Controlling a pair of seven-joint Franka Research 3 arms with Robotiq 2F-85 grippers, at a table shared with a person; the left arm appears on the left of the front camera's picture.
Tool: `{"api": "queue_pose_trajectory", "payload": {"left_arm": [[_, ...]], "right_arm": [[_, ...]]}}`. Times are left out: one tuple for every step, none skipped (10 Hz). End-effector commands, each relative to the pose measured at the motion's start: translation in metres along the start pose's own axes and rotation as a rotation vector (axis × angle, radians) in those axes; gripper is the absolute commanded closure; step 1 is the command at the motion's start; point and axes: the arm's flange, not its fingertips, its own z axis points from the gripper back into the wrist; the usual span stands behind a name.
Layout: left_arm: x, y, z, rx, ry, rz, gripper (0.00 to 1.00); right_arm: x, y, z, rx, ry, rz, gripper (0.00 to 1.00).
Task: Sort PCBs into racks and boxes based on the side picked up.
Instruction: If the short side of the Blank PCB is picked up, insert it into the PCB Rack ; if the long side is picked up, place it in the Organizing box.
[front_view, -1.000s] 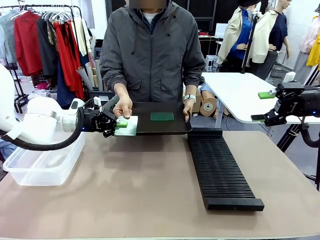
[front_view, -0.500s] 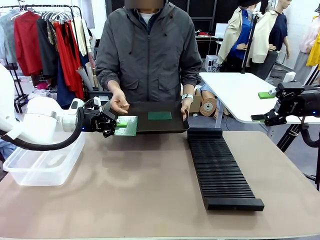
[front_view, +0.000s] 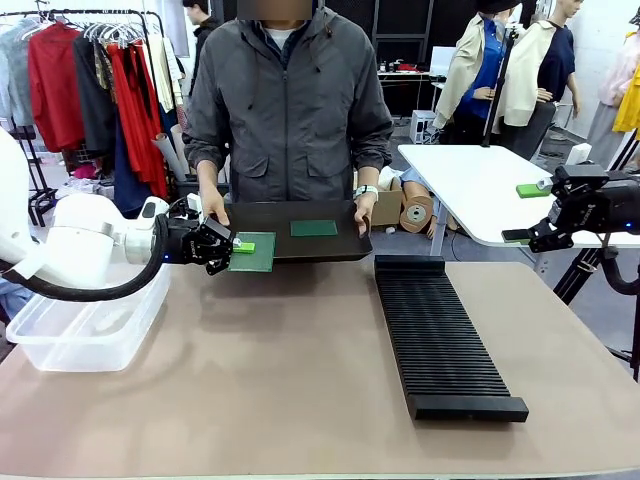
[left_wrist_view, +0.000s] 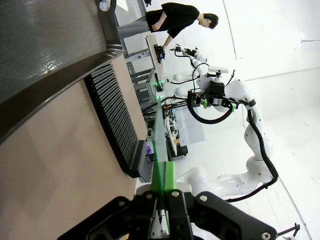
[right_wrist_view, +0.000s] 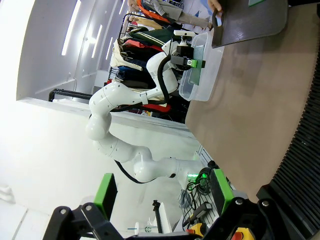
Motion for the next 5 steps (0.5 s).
{"api": "queue_pose_trajectory", "payload": {"left_arm": [[0.0001,-0.0013,-0.001,-0.007,0.003,-0.002,1.0],[0.0001,-0.0013,-0.001,-0.007,0.003,-0.002,1.0],[0.0001,-0.0013,-0.001,-0.007,0.003,-0.002,1.0],[0.0001,-0.0013,-0.001,-0.007,0.003,-0.002,1.0],[0.0001,-0.0013,-0.001,-0.007,0.003,-0.002,1.0]], "right_arm": [[0.0007,0.0037,0.0006,0.004,-0.001,0.004,0.0],[0.0007,0.0037,0.0006,0.004,-0.001,0.004,0.0],[0.0007,0.0037,0.0006,0.004,-0.001,0.004,0.0],[0.0007,0.0037,0.0006,0.004,-0.001,0.004,0.0],[0.0007,0.0037,0.0006,0.004,-0.001,0.004,0.0]]}}
